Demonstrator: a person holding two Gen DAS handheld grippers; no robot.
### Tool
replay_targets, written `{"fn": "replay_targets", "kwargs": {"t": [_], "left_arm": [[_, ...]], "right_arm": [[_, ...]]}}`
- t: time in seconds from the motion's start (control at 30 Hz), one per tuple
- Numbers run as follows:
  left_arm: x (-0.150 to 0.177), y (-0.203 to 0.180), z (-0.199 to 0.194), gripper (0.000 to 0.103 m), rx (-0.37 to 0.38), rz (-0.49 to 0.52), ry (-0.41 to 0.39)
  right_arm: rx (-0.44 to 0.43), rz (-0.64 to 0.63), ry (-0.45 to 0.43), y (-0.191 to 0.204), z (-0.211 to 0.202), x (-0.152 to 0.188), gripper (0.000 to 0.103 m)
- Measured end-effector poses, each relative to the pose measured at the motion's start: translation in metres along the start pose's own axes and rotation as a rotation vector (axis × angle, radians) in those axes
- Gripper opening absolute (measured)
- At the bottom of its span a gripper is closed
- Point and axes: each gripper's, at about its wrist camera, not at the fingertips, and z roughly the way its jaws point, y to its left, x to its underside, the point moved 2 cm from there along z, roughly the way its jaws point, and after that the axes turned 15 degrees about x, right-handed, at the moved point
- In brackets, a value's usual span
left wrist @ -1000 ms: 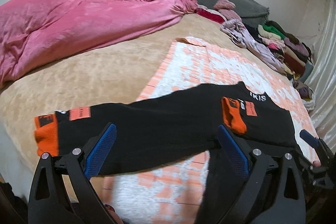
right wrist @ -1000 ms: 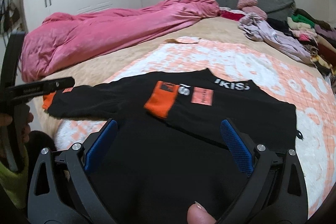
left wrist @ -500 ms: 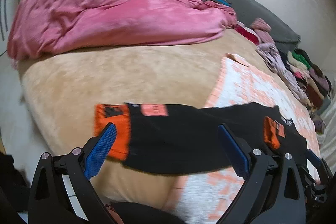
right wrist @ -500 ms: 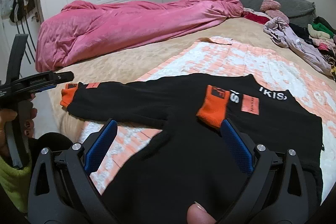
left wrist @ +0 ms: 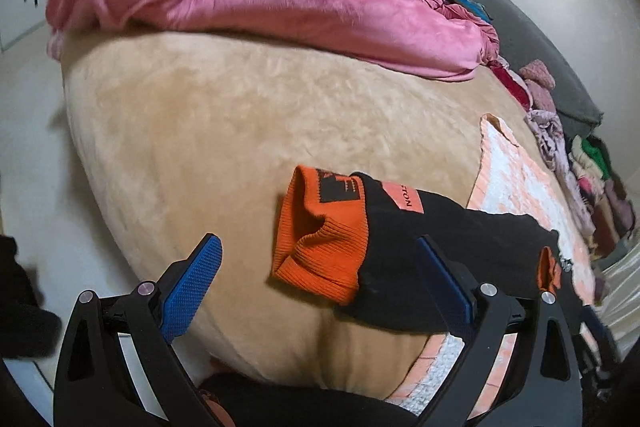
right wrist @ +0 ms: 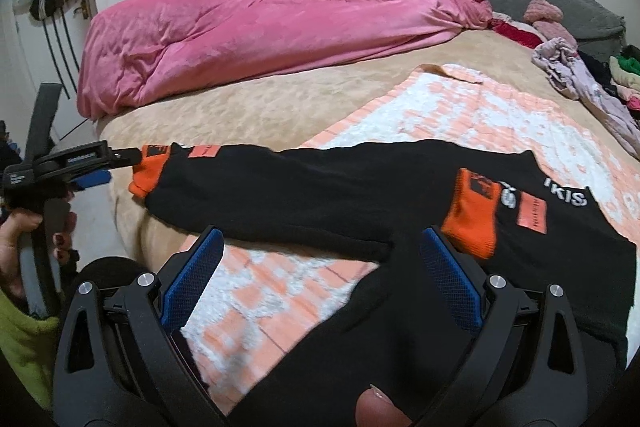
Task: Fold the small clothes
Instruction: 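Move the left tool to the other orange cuff and grasp it, then carry the second cuff across the shirt body with the left tool and release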
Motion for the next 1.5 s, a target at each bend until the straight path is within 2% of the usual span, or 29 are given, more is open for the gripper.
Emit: {"fn": "replay_targets", "kwargs": {"t": [0.07, 0.1, 0.13, 0.23, 0.3, 0.37, 0.43, 0.6, 0.77, 0.9, 1.07, 1.2, 1.33, 1.5], "left_arm": [[0.001, 0.002, 0.005, 0.091, 0.017, -0.013, 0.017], [0.002, 0.003, 0.011, 0.080, 0.030, -0.020, 0.035], [0.002, 0.003, 0.016, 0.077, 0.040, -0.027, 0.053], [0.003, 0.005, 0.032, 0.060, 0.064, -0.045, 0.114], [0.003, 0.004, 0.038, 0.027, 0.085, -0.048, 0.134], [0.002, 0.001, 0.039, 0.017, 0.116, -0.049, 0.129], [0.001, -0.010, 0.035, 0.015, 0.107, -0.018, 0.104], [-0.003, -0.056, 0.020, 0.014, 0.168, 0.068, 0.038], [0.000, -0.121, 0.015, 0.013, 0.257, 0.176, 0.039], [0.011, -0.175, 0.018, 0.013, 0.314, 0.264, 0.057], [0.037, -0.244, 0.034, 0.013, 0.399, 0.360, 0.116], [0.065, -0.294, 0.064, 0.013, 0.440, 0.431, 0.192], [0.095, -0.320, 0.103, 0.013, 0.458, 0.459, 0.292], [0.128, -0.338, 0.140, 0.013, 0.450, 0.517, 0.381]], "right_arm": [[-0.004, -0.011, 0.000, 0.005, 0.000, 0.000, 0.093], [-0.004, -0.017, -0.002, 0.007, 0.000, 0.000, 0.093], [-0.002, -0.020, -0.004, 0.007, -0.001, 0.000, 0.093], [0.007, -0.017, -0.006, 0.002, -0.003, 0.002, 0.093], [0.021, -0.005, -0.005, -0.007, -0.005, 0.003, 0.093], [0.038, 0.011, -0.004, -0.020, -0.008, 0.004, 0.093], [0.057, 0.026, -0.003, -0.036, -0.011, 0.006, 0.093], [0.120, 0.072, -0.008, -0.081, -0.021, 0.014, 0.093], [0.196, 0.129, -0.008, -0.135, -0.030, 0.028, 0.093], [0.239, 0.221, 0.002, -0.179, -0.032, 0.041, 0.093], [0.264, 0.356, -0.007, -0.222, -0.039, 0.051, 0.093], [0.284, 0.423, -0.013, -0.248, -0.043, 0.058, 0.093], [0.308, 0.480, -0.019, -0.272, -0.048, 0.064, 0.093], [0.326, 0.528, -0.025, -0.291, -0.050, 0.067, 0.093]]}}
